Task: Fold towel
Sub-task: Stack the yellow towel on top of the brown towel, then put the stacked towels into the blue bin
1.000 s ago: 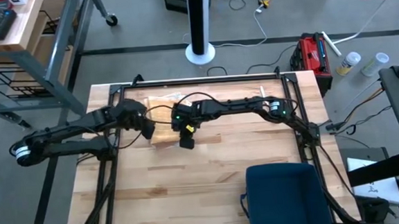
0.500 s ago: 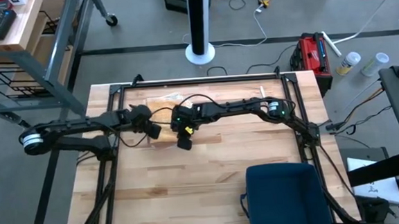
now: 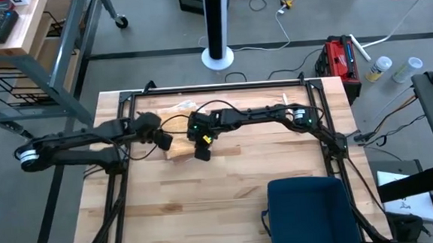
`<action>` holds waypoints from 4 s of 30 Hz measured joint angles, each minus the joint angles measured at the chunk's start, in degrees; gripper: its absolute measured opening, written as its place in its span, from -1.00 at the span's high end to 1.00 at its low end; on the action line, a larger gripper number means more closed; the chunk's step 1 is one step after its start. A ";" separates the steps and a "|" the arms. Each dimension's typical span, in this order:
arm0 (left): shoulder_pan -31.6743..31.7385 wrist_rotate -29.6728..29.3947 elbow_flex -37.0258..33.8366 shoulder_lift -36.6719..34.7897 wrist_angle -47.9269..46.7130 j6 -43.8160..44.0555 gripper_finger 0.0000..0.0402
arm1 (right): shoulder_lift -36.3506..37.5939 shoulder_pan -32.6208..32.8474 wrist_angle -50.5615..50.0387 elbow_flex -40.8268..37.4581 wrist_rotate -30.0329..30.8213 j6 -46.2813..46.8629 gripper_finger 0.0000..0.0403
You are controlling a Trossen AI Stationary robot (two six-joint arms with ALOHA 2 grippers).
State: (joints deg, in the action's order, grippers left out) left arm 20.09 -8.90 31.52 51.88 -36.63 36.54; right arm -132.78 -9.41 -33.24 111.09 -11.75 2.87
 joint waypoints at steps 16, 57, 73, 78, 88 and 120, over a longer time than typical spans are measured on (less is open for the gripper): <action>-10.42 13.03 -3.40 -0.32 4.15 -0.13 1.00 | 0.36 0.00 2.30 -0.08 4.33 1.10 1.00; -13.29 -5.69 -0.28 -21.93 15.35 -23.63 0.98 | 15.71 -3.30 3.17 -2.62 -9.33 -13.12 1.00; -13.31 -5.18 -0.26 -26.41 15.23 -23.97 0.96 | 29.43 1.34 7.07 -11.51 -9.77 -15.24 1.00; -13.31 -0.45 -0.26 -25.84 16.14 -23.65 0.99 | 38.40 3.27 13.62 -21.40 -9.65 -14.46 1.00; -13.31 -11.12 -0.96 -20.96 10.38 -19.25 0.99 | 50.11 4.66 25.85 -41.29 -5.43 -9.97 1.00; -13.08 -18.17 6.32 14.58 16.54 -19.82 0.99 | 49.52 2.12 21.36 -44.81 18.43 11.66 1.00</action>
State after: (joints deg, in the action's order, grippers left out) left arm 7.02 -27.07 37.85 66.46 -20.09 16.72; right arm -83.26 -7.29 -11.88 66.28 6.68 14.53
